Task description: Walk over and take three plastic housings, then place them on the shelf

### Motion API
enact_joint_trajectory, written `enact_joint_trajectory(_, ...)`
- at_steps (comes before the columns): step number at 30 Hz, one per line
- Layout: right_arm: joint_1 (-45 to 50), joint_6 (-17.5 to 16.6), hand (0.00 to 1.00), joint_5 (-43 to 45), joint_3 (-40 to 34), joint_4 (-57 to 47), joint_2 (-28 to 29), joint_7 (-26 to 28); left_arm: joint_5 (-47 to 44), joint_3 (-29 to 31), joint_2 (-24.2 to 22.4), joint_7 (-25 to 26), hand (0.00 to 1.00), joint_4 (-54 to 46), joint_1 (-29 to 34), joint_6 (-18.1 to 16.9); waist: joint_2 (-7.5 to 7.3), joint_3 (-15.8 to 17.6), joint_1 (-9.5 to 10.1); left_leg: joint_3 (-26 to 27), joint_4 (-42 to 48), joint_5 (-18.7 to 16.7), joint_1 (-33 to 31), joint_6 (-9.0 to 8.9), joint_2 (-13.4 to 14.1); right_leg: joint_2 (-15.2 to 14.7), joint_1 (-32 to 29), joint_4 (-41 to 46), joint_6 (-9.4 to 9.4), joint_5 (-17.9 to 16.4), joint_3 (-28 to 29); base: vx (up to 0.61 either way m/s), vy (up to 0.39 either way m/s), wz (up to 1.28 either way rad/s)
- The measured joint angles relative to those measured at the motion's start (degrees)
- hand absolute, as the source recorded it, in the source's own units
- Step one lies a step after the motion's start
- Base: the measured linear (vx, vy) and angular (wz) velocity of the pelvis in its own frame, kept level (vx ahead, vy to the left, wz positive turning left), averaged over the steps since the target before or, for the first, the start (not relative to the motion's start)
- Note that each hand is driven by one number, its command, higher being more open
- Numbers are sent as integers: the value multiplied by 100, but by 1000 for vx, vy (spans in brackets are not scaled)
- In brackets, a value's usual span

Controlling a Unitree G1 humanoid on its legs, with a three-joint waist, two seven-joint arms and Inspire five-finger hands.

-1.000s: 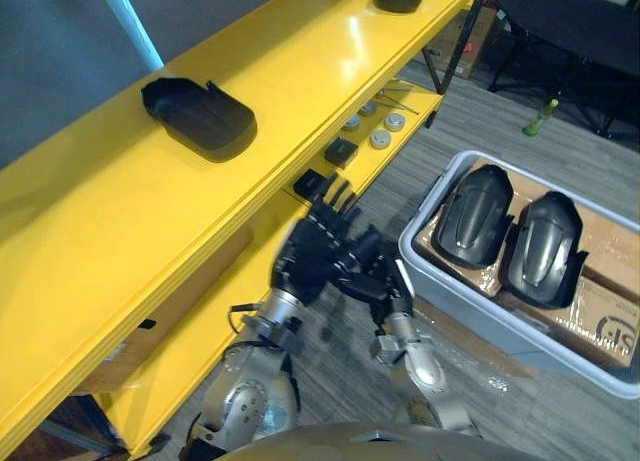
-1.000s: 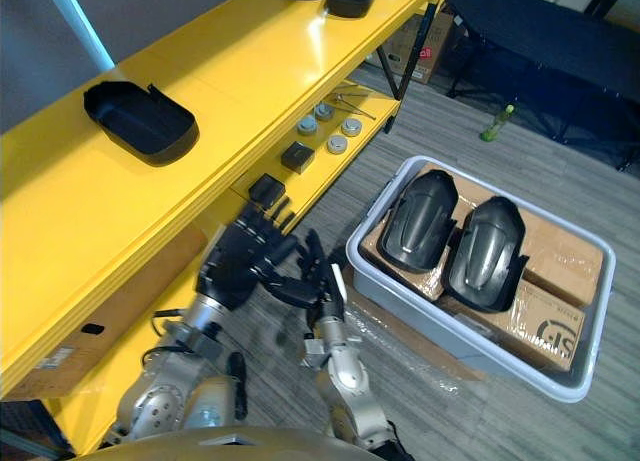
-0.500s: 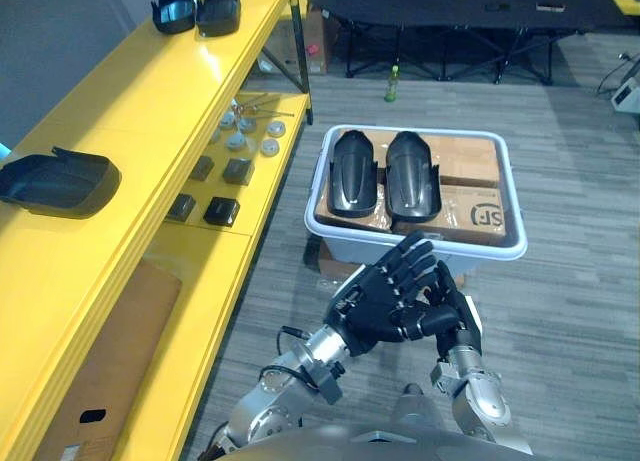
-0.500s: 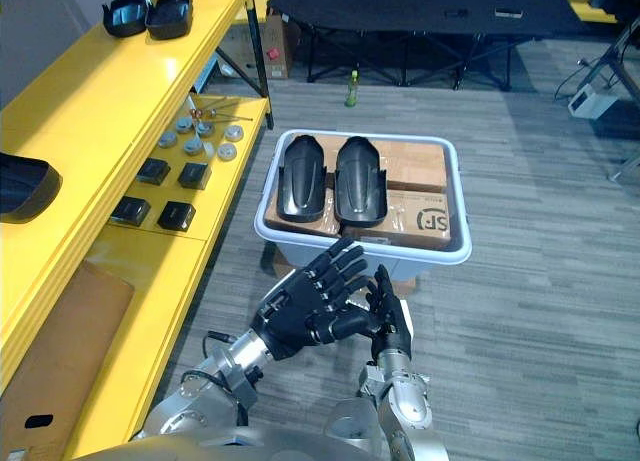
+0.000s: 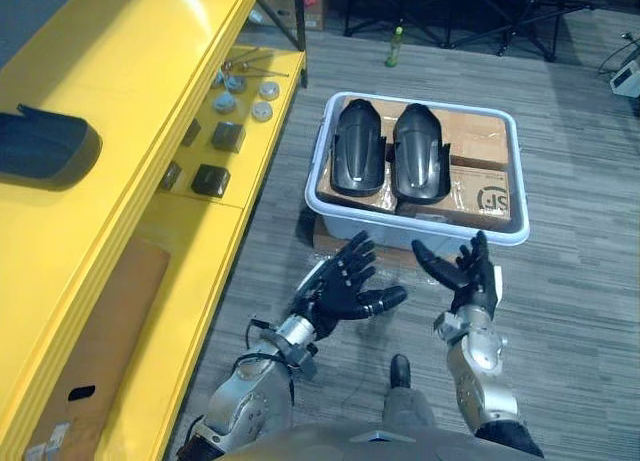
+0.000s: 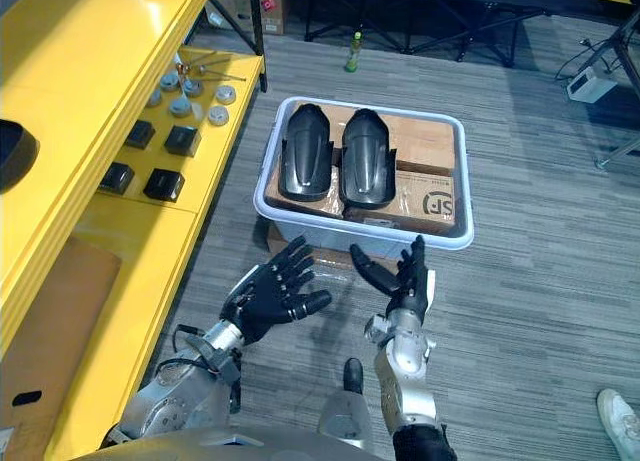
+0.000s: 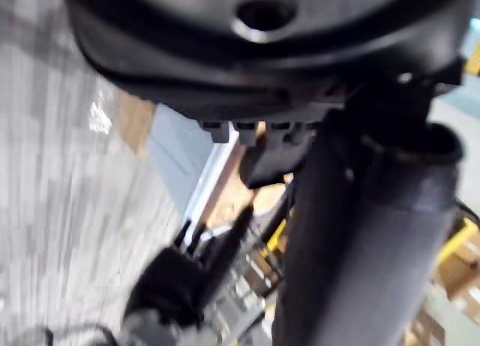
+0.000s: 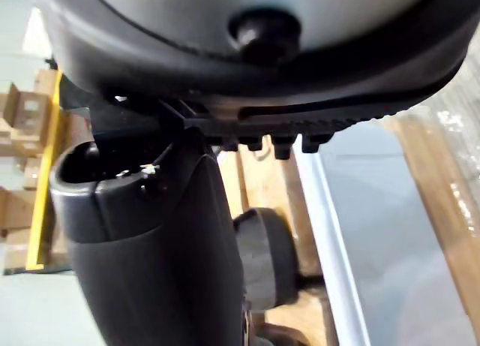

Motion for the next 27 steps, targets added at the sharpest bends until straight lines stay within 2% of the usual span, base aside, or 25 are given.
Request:
enact_joint_trajectory(4, -247, 1, 100, 9, -567, 28, -250, -18, 82, 585, 34, 244, 100, 395, 44, 9, -16, 179, 138, -114, 72, 7, -32, -9, 1, 26, 99, -38, 0, 13, -106, -34, -11, 15)
enact_joint_trajectory(5, -570, 0, 100, 14, -862, 222, -479, -24, 168, 842, 43, 278, 100, 557, 36, -64, -17, 298, 178, -176, 123, 19, -98, -17, 2, 42, 103, -67, -10, 48, -164, -60, -3, 11)
enact_joint_trajectory(7, -1226, 2, 100, 19, -1106, 687, -919, -100, 259, 1028, 139, 133, 100, 709, -19, -215, -16, 597, 216, -213, 157, 47, -112, -13, 1, 46, 127, -65, -16, 84, -203, -80, 5, 8)
enact_joint_trajectory(9, -2149, 108, 100, 26, -1237, 1267, -1567, -231, 324, 1012, 293, -284, 100, 740, -72, -340, 23, 898, 288, -223, 155, 135, -272, -9, -9, 46, -20, -68, -12, 162, -222, -100, 10, 6)
enact_joint_trajectory(10, -2369, 152, 100, 28, -1236, 1426, -1743, -238, 324, 986, 312, -370, 100, 741, -77, -361, 43, 953, 288, -233, 154, 178, -325, 7, -13, 46, -78, -71, -20, 191, -227, -79, 3, 8)
enact_joint_trajectory(12, -3326, 220, 100, 167, -1130, 2196, -2423, -207, 235, 905, 297, -628, 100, 790, -137, -397, 184, 1170, 338, -292, 142, 303, -525, 48, -23, 54, -224, -78, -2, 301, -253, -54, -4, 5)
enact_joint_trajectory(16, -4265, 232, 100, 184, -836, 2989, -3164, -217, 147, 616, 194, -743, 100, 1074, -284, -637, 436, 1348, 437, -343, 156, 383, -802, 62, -30, 62, -477, -75, 10, 436, -369, -51, -3, 3)
enact_joint_trajectory(19, -4521, 389, 100, 225, -780, 3201, -3335, -257, -92, 628, 78, -686, 100, 1393, -281, -826, 485, 1383, 477, -378, 178, 402, -947, 70, -39, 63, -597, -54, -6, 466, -429, -30, -4, 5)
enact_joint_trajectory(22, -4676, 592, 100, 369, -686, 3465, -3560, -248, -283, 619, 12, -676, 100, 1526, -318, -893, 622, 1478, 507, -458, 322, 323, -1057, 39, -53, 62, -650, 60, -6, 466, -539, -36, 6, 7)
enact_joint_trajectory(24, -4992, 819, 100, 392, -609, 3893, -3872, -254, -351, 582, -52, -646, 100, 1700, -484, -1013, 732, 1607, 641, -540, 355, 298, -1186, 76, -135, 24, -840, 154, -12, 470, -568, -80, 19, -7)
enact_joint_trajectory(27, -5327, 1063, 100, 399, -608, 4157, -4064, -246, -537, 565, -176, -567, 100, 1997, -595, -1117, 867, 1696, 676, -669, 359, 346, -1316, 51, -191, 23, -1031, 248, -20, 474, -576, -66, -7, -3)
